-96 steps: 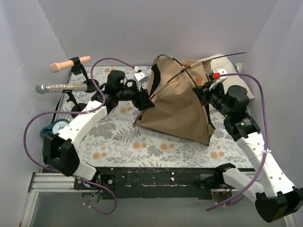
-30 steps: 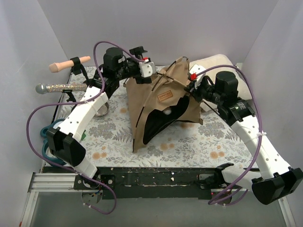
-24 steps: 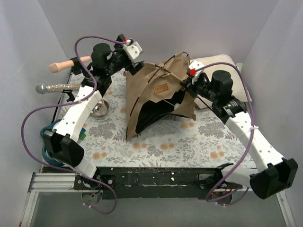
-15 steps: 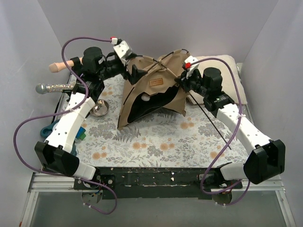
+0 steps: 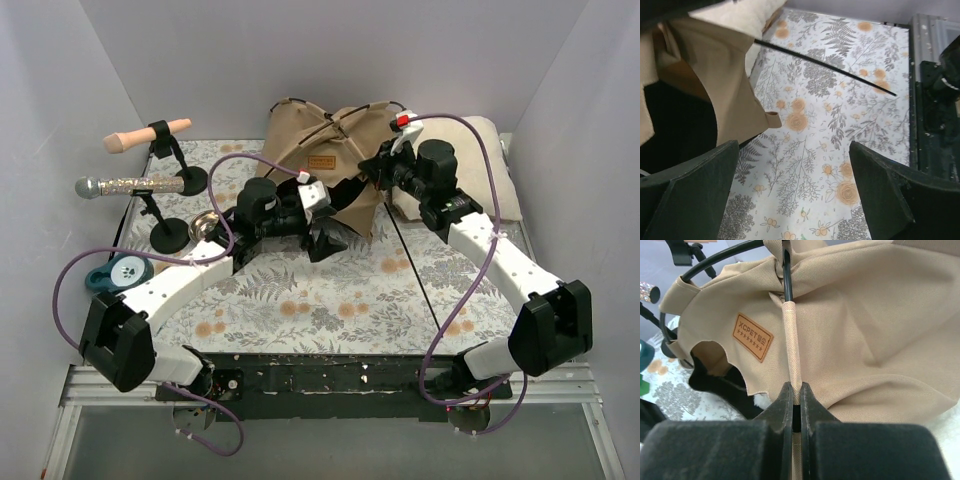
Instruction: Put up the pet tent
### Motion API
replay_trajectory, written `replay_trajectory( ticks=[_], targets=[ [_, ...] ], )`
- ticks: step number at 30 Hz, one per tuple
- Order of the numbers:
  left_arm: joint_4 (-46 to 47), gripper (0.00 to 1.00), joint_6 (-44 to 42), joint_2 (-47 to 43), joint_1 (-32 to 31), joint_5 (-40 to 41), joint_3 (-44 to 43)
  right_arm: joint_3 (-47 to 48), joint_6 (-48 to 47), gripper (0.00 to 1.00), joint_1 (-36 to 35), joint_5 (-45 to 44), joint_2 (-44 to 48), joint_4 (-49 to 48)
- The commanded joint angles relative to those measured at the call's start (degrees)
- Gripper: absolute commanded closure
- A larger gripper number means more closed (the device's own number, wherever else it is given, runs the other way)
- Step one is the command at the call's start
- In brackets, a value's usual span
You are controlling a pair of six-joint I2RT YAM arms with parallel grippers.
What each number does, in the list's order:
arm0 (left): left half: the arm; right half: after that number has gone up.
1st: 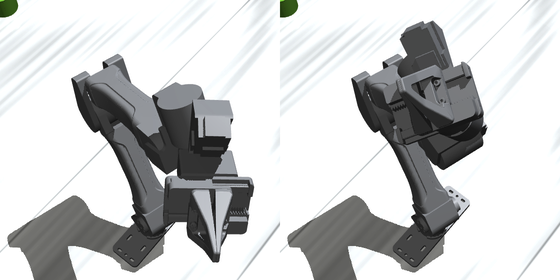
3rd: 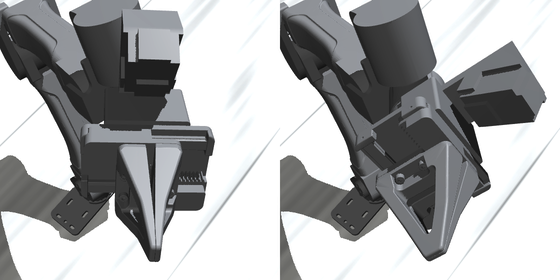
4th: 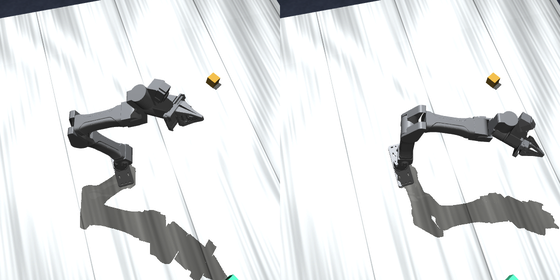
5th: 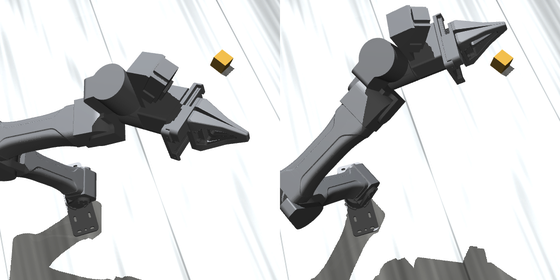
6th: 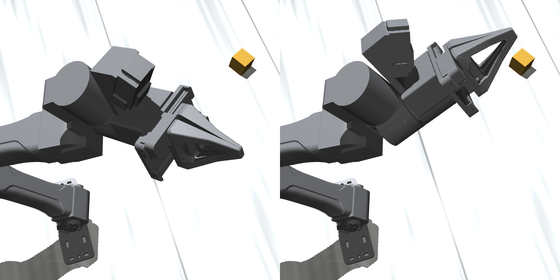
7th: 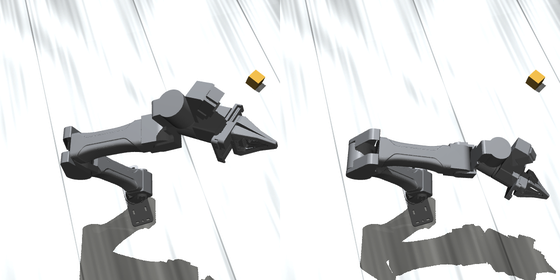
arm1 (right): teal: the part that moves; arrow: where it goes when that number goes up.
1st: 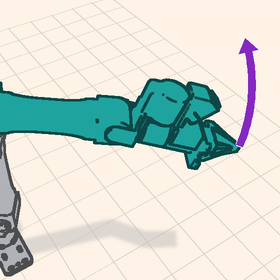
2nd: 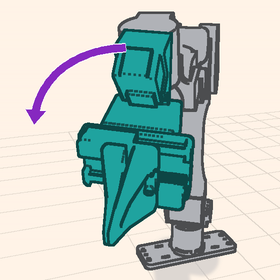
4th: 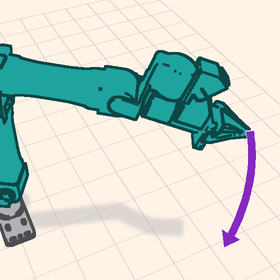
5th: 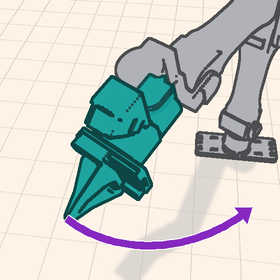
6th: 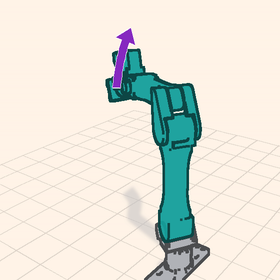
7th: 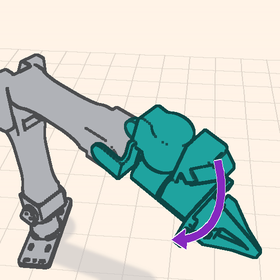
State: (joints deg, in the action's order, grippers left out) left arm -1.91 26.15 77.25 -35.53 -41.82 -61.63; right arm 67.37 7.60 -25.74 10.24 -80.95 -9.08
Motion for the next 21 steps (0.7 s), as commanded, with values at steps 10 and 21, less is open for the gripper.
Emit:
replay_trajectory(
  ticks=[10,21],
  targets=[
    [12.6,0.11,2.1,-0.8,-1.3,-7.3,4.9,-3.3,7.7,0.99,-1.0,-10.0,2.6,-10.3],
    [27.2,0.10,46.1,-4.2,-12.3,5.4,20.5,7.2,21.0,0.99,-2.6,-18.6,-2.1,-14.9]
  ],
)
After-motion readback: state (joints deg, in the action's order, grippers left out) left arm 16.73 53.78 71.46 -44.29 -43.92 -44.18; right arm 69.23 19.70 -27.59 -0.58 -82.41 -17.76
